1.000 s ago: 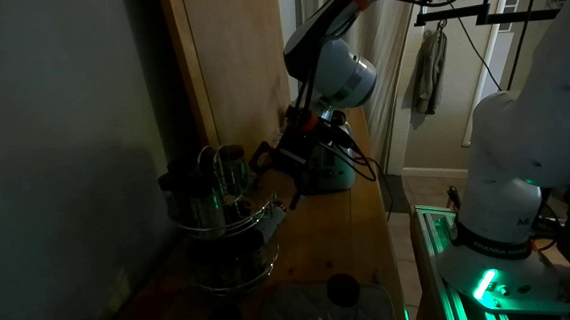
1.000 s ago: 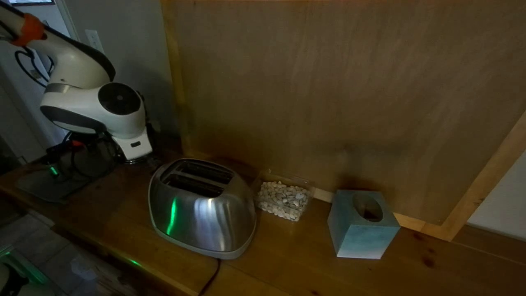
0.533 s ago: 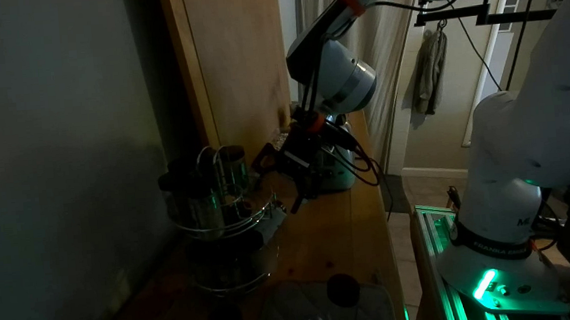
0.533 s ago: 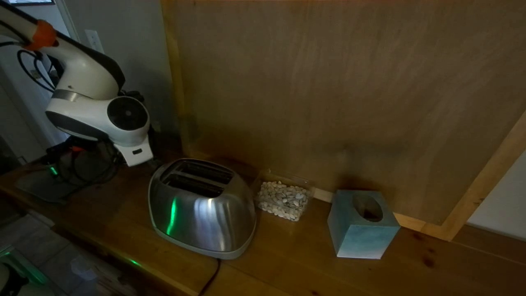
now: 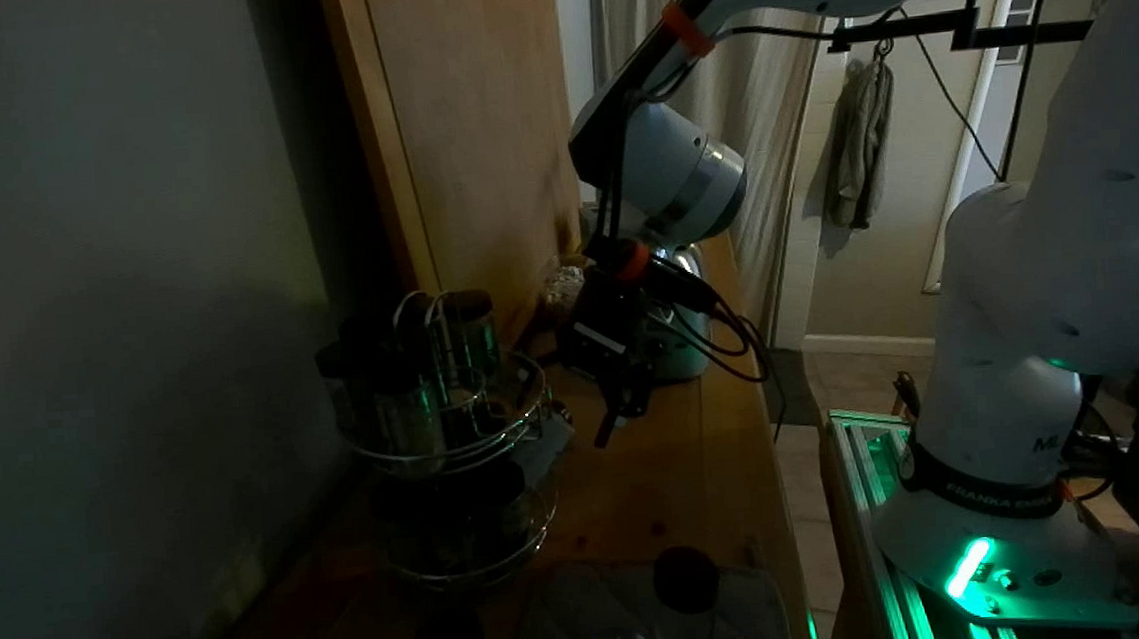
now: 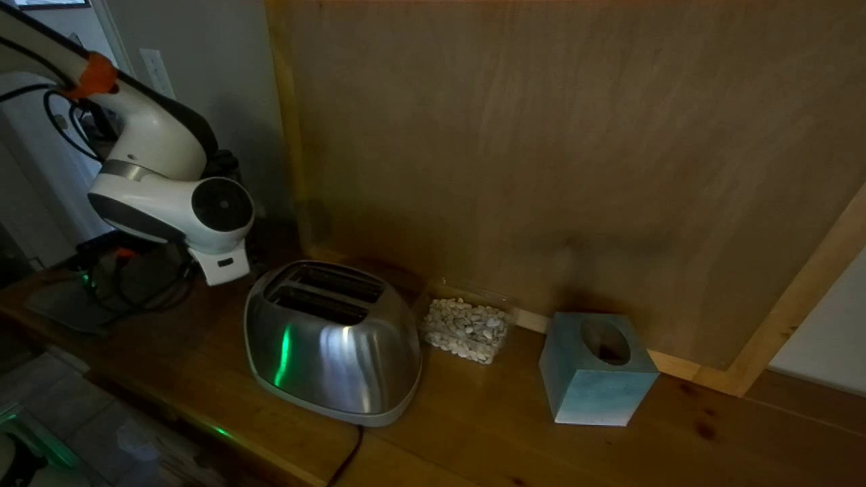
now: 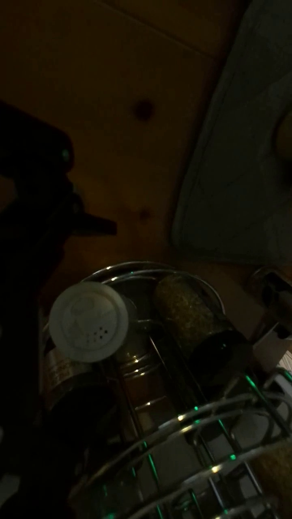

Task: Move the white bottle from the top rack to the bottom rack

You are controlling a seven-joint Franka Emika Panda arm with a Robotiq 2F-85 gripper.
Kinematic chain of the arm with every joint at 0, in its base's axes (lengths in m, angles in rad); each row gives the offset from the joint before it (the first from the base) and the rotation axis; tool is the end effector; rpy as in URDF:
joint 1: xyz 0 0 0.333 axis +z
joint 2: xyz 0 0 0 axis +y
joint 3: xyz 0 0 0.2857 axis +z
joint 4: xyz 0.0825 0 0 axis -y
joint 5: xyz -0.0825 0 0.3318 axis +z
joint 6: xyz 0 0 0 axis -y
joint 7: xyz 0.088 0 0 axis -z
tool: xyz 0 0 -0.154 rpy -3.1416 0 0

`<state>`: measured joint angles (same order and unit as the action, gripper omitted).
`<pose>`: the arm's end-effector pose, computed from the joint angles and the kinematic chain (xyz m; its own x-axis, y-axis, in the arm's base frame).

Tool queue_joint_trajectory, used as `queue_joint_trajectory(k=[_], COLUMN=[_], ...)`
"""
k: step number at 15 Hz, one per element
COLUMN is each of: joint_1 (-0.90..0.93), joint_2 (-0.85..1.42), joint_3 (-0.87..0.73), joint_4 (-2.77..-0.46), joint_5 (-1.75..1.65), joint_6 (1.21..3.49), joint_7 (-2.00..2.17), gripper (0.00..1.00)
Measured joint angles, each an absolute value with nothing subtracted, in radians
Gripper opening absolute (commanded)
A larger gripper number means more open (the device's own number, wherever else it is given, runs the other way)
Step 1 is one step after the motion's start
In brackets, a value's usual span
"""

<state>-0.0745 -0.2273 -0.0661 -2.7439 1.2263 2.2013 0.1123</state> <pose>0.3581 0.0199 0.2644 0.4587 -0.6501 -0.6058 -0.8587 -0.1487 -0.4905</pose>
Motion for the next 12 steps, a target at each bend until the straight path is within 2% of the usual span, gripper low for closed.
queue_joint_trajectory(k=[12], joint_1=[-0.090], joint_2=[-0.185], joint_3=[-0.075], joint_4=[-2.745], joint_5=[1.287], joint_6=[2.201], joint_7=[0.165], gripper=[1.00])
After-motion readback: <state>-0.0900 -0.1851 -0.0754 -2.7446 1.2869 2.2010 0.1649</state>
